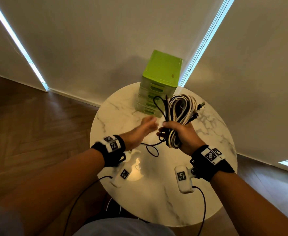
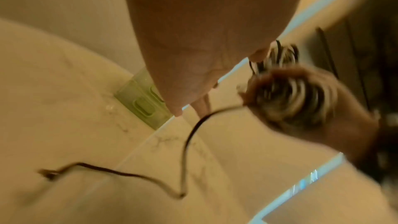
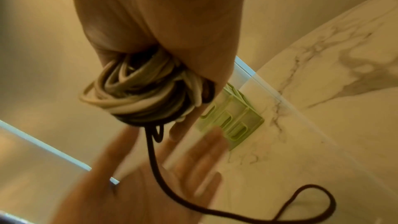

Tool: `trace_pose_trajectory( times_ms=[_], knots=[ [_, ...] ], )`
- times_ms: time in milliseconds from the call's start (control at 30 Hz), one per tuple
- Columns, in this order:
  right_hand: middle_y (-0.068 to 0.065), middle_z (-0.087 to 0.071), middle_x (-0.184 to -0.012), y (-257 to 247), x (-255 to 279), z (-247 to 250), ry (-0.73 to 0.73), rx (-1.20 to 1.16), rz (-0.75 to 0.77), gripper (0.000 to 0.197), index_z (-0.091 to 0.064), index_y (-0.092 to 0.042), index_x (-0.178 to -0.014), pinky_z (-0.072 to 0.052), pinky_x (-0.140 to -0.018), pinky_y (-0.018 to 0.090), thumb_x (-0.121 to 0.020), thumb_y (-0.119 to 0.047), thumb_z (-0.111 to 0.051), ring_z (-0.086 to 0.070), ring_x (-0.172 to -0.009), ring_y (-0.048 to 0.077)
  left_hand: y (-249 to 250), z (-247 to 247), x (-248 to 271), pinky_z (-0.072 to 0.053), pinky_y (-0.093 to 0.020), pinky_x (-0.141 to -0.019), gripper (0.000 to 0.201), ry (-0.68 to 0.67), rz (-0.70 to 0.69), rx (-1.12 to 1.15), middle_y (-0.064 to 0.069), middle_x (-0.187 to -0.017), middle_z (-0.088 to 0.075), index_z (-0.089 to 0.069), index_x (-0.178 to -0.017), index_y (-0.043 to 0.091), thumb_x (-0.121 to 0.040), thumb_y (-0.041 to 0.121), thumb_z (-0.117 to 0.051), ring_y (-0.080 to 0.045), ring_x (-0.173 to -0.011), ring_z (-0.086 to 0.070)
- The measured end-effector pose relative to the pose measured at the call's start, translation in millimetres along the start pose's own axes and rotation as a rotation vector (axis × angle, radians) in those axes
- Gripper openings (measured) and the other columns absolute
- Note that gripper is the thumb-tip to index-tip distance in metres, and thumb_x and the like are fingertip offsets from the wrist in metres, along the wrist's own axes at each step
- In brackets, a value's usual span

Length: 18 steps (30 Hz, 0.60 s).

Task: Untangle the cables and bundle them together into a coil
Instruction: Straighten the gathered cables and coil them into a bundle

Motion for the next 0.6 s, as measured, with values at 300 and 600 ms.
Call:
trace_pose_trajectory(
  times_ms=[300,600],
  knots=[
    [0.017,-0.065,-0.083,5.5,6.9,-21.8,-0.142,-0.312,-0.214,0.008,-0.060,0.000,-0.088,-0.054,-0.094,0.048,-0.091,-0.007,-0.059,-0.070,-0.076,0.030,-21.0,-5.5,19.9,-0.045,-0.029,-0.086,0.044,-0.077,-0.177,-0.569,0.008,-0.091,-0.064,-0.060,-0.089,0.027,-0.102,0.055,-0.029,0.001,-0.087,-0.058],
    [0.009,-0.048,-0.076,2.1,18.0,-43.8,-0.349,-0.316,-0.190,0.005,-0.050,-0.008,-0.084,-0.053,-0.065,0.031,-0.086,-0.009,-0.055,-0.055,-0.065,0.020,7.8,9.8,-3.1,-0.039,-0.039,-0.072,0.071,0.009,-0.487,-0.980,0.001,-0.088,-0.049,-0.047,-0.089,0.023,-0.083,0.088,-0.019,-0.020,-0.083,-0.045]
  ],
)
Point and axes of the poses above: each hand's wrist, its own x-axis away from the middle knuckle, its own z-axis out of the back of the hand, y = z × x, the point moved 10 cm from there along -x, towards the middle knuckle
